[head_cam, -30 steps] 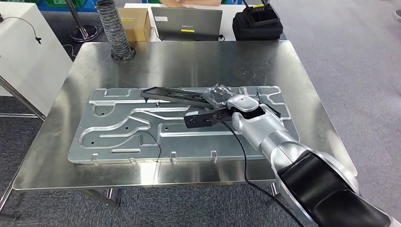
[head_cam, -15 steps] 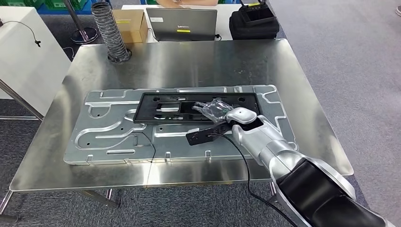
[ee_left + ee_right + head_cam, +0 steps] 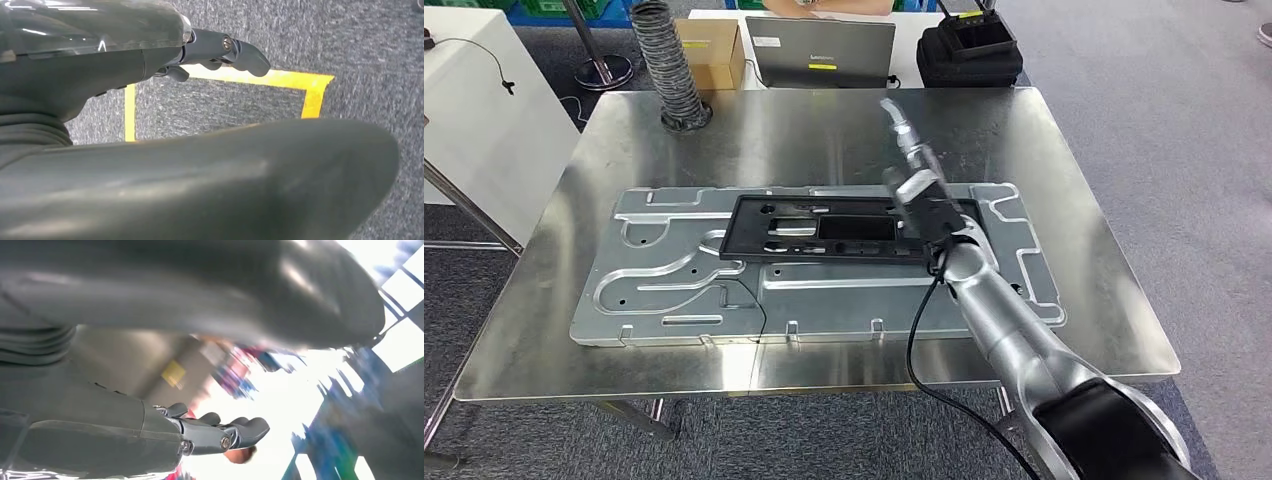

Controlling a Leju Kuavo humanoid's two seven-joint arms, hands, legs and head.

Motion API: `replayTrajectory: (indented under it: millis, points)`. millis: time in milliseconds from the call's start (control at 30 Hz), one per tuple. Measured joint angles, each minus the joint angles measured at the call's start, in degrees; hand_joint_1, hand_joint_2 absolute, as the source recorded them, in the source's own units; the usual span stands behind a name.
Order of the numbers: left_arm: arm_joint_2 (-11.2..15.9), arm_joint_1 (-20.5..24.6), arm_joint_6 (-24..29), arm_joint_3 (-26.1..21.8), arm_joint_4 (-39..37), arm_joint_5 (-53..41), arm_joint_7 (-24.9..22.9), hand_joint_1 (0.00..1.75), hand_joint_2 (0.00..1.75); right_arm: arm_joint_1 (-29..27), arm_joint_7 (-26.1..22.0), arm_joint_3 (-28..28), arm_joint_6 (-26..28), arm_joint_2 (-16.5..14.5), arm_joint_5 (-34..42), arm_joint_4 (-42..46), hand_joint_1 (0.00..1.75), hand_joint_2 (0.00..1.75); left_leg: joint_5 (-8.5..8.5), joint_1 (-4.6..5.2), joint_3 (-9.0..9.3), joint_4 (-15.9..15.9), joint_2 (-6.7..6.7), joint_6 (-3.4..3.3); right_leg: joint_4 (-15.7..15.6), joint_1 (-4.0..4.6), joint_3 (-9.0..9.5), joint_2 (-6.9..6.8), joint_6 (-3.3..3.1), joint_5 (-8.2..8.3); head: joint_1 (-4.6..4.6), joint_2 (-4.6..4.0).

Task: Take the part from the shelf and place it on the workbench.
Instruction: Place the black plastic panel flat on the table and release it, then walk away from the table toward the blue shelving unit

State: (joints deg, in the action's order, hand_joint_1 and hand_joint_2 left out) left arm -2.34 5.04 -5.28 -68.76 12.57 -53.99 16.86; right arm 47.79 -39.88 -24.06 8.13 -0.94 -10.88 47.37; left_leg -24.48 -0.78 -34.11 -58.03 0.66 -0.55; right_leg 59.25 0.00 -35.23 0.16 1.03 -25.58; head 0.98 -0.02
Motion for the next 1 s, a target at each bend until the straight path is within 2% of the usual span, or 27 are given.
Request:
replayTrajectory:
  millis: [33,100,133,167,200,233,300,333,367,400,467,500,567,633,667,700,733,800,833,867,967,1000]
  points:
    - [0.0,0.0,0.0,0.0,0.0,0.2,0.0,0.00,0.00,-1.8,-0.1,1.8,1.4,1.2,2.4,5.2,0.00,0.00,0.11,-0.07,-0.01,0.1,0.00,-0.31,2.2,-0.10,-0.97,0.01,0.33,-1.50,0.00,0.00]
    - [0.0,-0.1,0.0,-0.2,0.0,0.7,0.1,0.00,0.00,-5.6,-0.2,5.9,6.0,3.4,3.6,15.4,0.00,0.00,0.11,-0.04,-0.08,0.2,-0.01,-0.65,10.0,-0.24,-4.43,0.01,0.81,-5.52,0.00,0.00]
    - [0.0,-0.2,0.0,-0.4,0.0,1.0,0.1,0.00,0.00,-7.7,-0.3,8.0,8.6,4.3,3.5,20.3,0.00,0.00,0.07,0.00,-0.08,0.1,0.00,-0.74,13.6,-0.28,-6.14,0.01,0.95,-6.91,0.00,0.00]
    - [0.0,-0.3,0.0,-0.6,0.0,1.2,0.2,0.00,0.00,-9.6,-0.3,9.8,10.7,5.1,3.2,24.7,0.00,0.00,0.03,0.03,-0.07,0.1,-0.01,-0.78,15.6,-0.29,-7.11,0.01,1.01,-7.26,0.00,0.00]
    - [0.0,-0.4,0.0,-0.7,0.0,1.4,0.2,0.00,0.00,-11.1,-0.3,11.4,12.5,5.8,2.5,28.3,0.00,0.00,-0.02,0.06,-0.03,0.1,-0.04,-0.80,15.2,-0.29,-6.97,0.00,0.98,-6.44,0.00,0.00]
    - [0.0,-0.4,0.0,-1.0,0.0,1.6,0.3,0.00,0.00,-12.5,-0.3,12.8,14.8,6.4,0.6,31.7,0.00,0.00,-0.06,0.10,0.02,0.1,-0.07,-0.78,12.3,-0.28,-5.57,-0.01,0.86,-4.66,0.00,0.00]
    - [-0.1,-0.4,-0.2,-1.4,0.0,2.3,0.6,0.00,0.00,-15.7,-0.3,15.6,21.8,7.2,-6.5,37.9,0.00,0.00,-0.20,0.22,0.18,0.1,-0.11,-0.59,3.5,-0.07,-1.12,-0.10,0.30,-0.95,0.00,0.00]
    - [-0.2,-0.4,-0.4,-1.6,0.0,2.6,0.8,0.00,0.00,-17.9,-0.3,17.1,25.6,7.4,-10.8,40.9,0.00,0.00,-0.29,0.25,0.25,0.1,-0.08,-0.43,0.2,0.12,0.56,-0.14,-0.01,0.10,0.00,0.00]
    - [-0.3,-0.4,-0.5,-1.8,0.0,2.8,1.0,0.00,0.00,-20.2,-0.3,18.7,28.2,7.4,-14.0,43.6,0.00,0.00,-0.37,0.26,0.31,0.1,-0.04,-0.20,-1.4,0.34,1.43,-0.19,-0.29,0.42,0.00,0.00]
    - [-0.4,-0.5,-0.7,-2.1,0.0,2.9,1.1,0.00,0.00,-22.6,-0.3,20.1,29.7,7.5,-16.3,45.9,0.00,0.00,-0.43,0.25,0.37,0.1,-0.02,0.07,-1.8,0.54,1.55,-0.19,-0.53,0.31,0.00,0.00]
    - [-0.4,-0.6,-0.9,-2.5,0.0,3.0,1.4,0.00,0.00,-26.8,-0.1,22.7,30.8,7.5,-18.8,49.4,0.00,0.00,-0.64,0.27,0.55,0.2,-0.08,0.68,-2.2,0.35,1.77,-0.18,-1.15,0.53,0.00,0.00]
    - [-0.4,-0.6,-1.1,-2.6,0.0,3.1,1.5,0.00,0.00,-28.7,0.0,24.0,31.1,7.5,-20.1,50.6,0.00,0.00,-1.34,0.32,0.40,-0.5,-0.16,0.93,-2.5,0.14,2.02,-0.21,-1.49,0.72,0.01,0.00]
    - [-0.4,-0.6,-1.3,-2.7,0.0,2.9,1.7,0.00,0.00,-33.1,0.0,27.4,31.7,7.5,-22.9,51.8,0.00,0.00,-4.58,0.28,-1.27,-5.1,-0.29,1.29,-3.0,-0.13,2.50,-0.46,-1.97,1.02,0.01,0.00]
    - [-0.4,-0.6,-1.6,-2.8,0.0,2.7,1.8,0.00,0.00,-38.0,0.0,31.5,31.8,7.2,-24.4,52.0,0.00,0.00,-8.62,0.18,-4.23,-12.4,-0.31,1.55,-2.9,-0.10,2.40,-0.74,-2.11,1.07,0.02,0.00]
    - [-0.4,-0.7,-1.8,-2.9,0.0,2.7,1.8,0.00,0.00,-40.2,0.0,33.7,31.9,7.0,-24.6,52.0,0.00,0.00,-9.60,0.16,-5.12,-14.7,-0.32,1.64,-2.8,-0.09,2.20,-0.84,-2.11,1.10,0.01,0.00]
    - [-0.3,-0.8,-2.0,-2.9,0.0,2.6,1.9,0.00,0.00,-42.0,0.0,36.1,31.9,6.8,-24.6,51.9,0.00,0.00,-9.49,0.15,-5.04,-15.2,-0.33,1.68,-2.6,-0.09,1.95,-0.85,-2.09,1.10,0.01,0.00]
    - [-0.3,-0.9,-2.2,-2.9,0.0,2.6,2.0,0.00,0.00,-43.5,0.0,38.3,31.9,6.6,-24.4,51.9,0.00,0.00,-8.34,0.14,-3.80,-13.4,-0.33,1.64,-2.4,-0.11,1.73,-0.82,-2.07,1.10,0.01,0.00]
    - [-0.2,-0.8,-2.3,-3.0,0.0,2.4,2.2,0.00,0.00,-46.4,0.0,42.1,31.9,6.0,-23.4,51.8,0.00,0.00,-5.25,0.16,0.74,-5.7,-0.27,1.30,-1.9,-0.08,1.45,-0.71,-1.83,1.05,0.00,0.00]
    - [-0.2,-0.7,-2.3,-3.0,0.0,2.3,2.3,0.00,0.00,-47.9,0.0,43.8,31.9,5.7,-22.9,51.8,0.00,0.00,-4.22,0.26,2.53,-2.5,-0.22,0.98,-1.7,0.00,1.37,-0.68,-1.58,1.02,0.00,0.00]
    - [-0.1,-0.7,-2.3,-3.0,0.0,2.2,2.4,0.00,0.00,-49.3,0.0,45.5,31.9,5.4,-22.6,51.7,0.00,0.00,-3.73,0.37,3.54,-0.5,-0.19,0.65,-1.5,0.06,1.28,-0.66,-1.24,1.07,0.00,0.00]
    - [-0.2,-0.9,-2.3,-3.1,0.0,1.8,2.4,0.00,0.00,-52.0,0.0,50.0,31.9,4.3,-22.4,50.6,0.00,0.00,-2.96,0.63,3.59,0.4,-0.30,-0.38,-1.4,-0.04,1.09,-0.47,-0.09,1.42,0.00,0.00]
    - [-0.2,-0.9,-2.3,-3.2,0.0,1.7,2.4,0.00,0.00,-52.7,0.0,51.2,31.9,3.9,-22.6,49.9,0.00,0.00,-2.53,0.58,3.44,0.6,-0.40,-0.79,-1.0,-0.13,0.85,-0.38,0.27,0.84,0.00,0.00]
